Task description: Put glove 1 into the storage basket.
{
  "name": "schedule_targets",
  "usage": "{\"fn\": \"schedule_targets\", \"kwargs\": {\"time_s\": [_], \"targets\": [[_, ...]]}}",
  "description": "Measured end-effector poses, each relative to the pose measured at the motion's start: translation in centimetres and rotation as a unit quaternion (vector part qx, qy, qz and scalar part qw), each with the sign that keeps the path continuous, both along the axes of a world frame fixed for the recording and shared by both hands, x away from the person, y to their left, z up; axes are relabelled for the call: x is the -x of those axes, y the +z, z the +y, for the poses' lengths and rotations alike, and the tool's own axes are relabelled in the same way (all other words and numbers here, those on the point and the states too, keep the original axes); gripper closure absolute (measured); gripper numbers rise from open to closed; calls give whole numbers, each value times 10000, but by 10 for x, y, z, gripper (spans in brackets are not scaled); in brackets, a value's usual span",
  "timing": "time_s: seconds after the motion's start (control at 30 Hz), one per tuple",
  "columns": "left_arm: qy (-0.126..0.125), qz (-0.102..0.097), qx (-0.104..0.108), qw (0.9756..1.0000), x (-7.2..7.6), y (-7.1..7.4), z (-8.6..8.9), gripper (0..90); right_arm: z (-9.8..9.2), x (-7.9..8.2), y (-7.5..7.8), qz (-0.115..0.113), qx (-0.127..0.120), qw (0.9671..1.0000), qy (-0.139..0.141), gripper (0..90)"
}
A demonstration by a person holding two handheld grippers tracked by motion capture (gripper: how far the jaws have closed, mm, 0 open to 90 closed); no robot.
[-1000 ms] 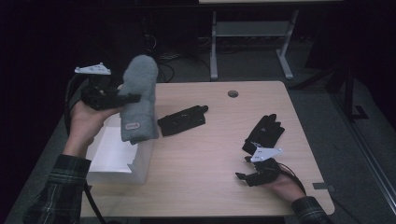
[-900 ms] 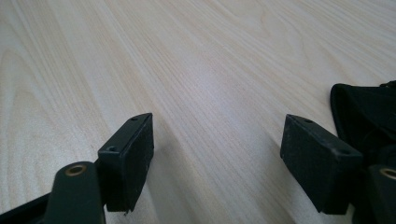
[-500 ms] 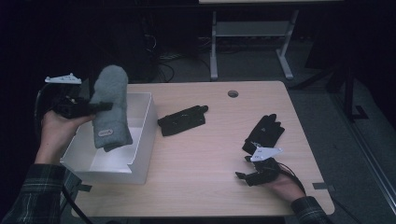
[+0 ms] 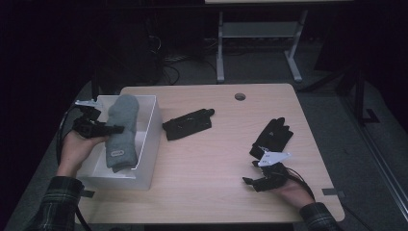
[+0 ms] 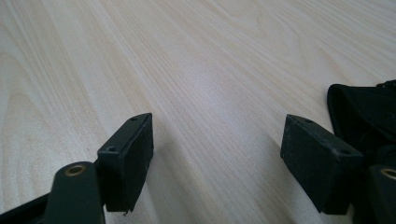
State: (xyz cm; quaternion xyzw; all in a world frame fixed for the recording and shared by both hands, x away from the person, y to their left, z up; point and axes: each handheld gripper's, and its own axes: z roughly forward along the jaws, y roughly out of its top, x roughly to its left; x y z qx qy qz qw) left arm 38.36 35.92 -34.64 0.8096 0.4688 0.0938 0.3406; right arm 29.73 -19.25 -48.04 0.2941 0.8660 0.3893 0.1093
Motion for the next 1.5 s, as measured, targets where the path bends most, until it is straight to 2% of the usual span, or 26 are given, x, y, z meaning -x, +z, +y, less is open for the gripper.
{"fn": "schedule_targets", "kwargs": {"time_s": [0.23,0.37,0.47,0.57,0.63,0.73,0.83,0.9,0.97,1.03,1.27,1.37,1.5], "targets": [[43,372,24,9993,-12,-34,2,694,0,0,0,1,2,10000,2,254],[46,565,-57,9984,-16,-50,2,680,0,0,0,4,-1,10000,2,254],[153,682,-113,9975,-19,-61,4,659,0,0,0,1,1,10000,2,254],[228,821,-203,9962,-24,-69,7,618,0,0,0,2,1,10000,3,253],[303,820,-236,9959,-25,-71,8,557,0,0,0,2,0,10000,2,254],[440,729,-198,9962,-26,-71,7,436,0,0,0,3,1,10000,2,254],[643,659,-362,9951,-27,-66,3,284,0,0,0,2,0,10000,4,254],[695,507,-427,9954,-27,-61,1,236,0,0,0,0,2,10000,3,254],[729,434,-482,9952,-29,-57,-1,196,0,0,0,0,1,10000,3,254],[732,354,-513,9954,-29,-51,-1,184,0,0,0,0,2,10000,5,254],[801,74,-427,9958,-30,-31,-3,171,0,0,0,3,0,10000,2,253],[744,-44,-330,9967,-30,-22,-7,171,0,0,0,1,1,10000,3,253],[599,-157,-339,9975,-28,-8,-15,171,0,0,0,2,0,10000,2,253]]}}
